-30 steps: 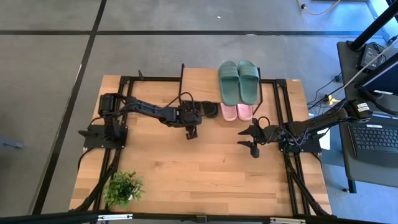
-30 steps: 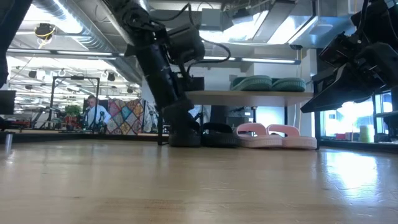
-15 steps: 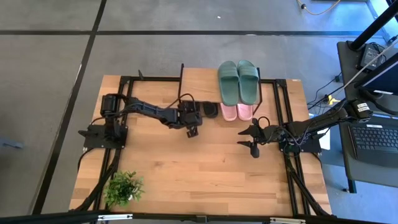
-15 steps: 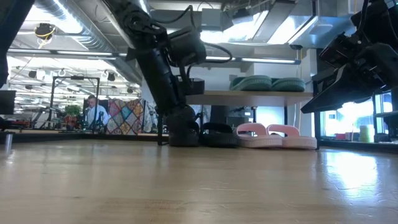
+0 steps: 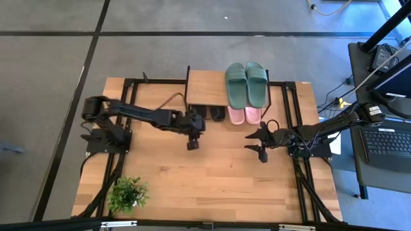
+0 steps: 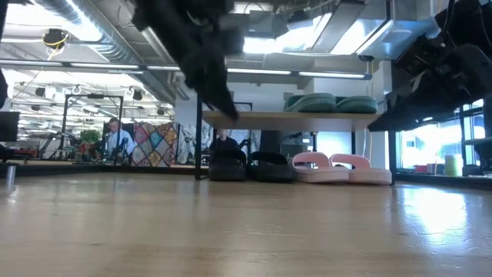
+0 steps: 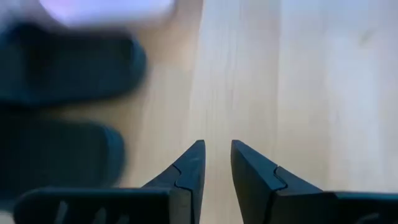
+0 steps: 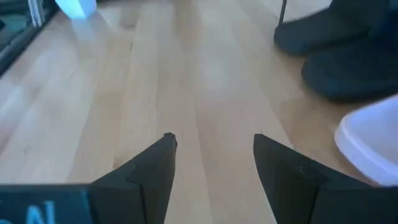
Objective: Pick and place slides into the shelf
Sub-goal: Return to Home Position
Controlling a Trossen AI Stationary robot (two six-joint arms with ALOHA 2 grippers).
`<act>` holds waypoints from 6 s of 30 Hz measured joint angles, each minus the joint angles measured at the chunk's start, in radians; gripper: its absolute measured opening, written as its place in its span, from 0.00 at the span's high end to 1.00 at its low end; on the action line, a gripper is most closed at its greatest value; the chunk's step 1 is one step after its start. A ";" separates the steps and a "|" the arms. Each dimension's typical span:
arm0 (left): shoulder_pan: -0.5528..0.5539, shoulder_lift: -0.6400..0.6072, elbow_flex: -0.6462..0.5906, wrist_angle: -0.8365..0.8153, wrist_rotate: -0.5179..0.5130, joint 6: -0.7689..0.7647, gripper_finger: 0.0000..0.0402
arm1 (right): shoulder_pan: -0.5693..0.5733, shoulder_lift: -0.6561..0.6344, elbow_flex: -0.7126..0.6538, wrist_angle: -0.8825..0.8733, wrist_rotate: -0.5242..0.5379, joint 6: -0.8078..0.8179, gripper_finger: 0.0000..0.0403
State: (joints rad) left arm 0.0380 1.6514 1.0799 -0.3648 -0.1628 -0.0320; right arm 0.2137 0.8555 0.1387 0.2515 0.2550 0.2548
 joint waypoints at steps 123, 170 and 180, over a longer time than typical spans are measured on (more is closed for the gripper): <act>0.124 -1.647 -1.071 0.395 0.045 -0.089 0.82 | -0.189 -0.775 -0.130 -0.181 0.134 -0.287 0.47; 0.124 -1.647 -1.071 0.395 0.045 -0.089 0.82 | -0.189 -0.775 -0.130 -0.181 0.134 -0.287 0.47; 0.124 -1.647 -1.071 0.395 0.045 -0.089 0.82 | -0.189 -0.775 -0.130 -0.181 0.134 -0.287 0.47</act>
State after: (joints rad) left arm 0.1623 0.0044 0.0086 0.0302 -0.1177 -0.1211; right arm 0.0250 0.0803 0.0082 0.0700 0.3891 -0.0323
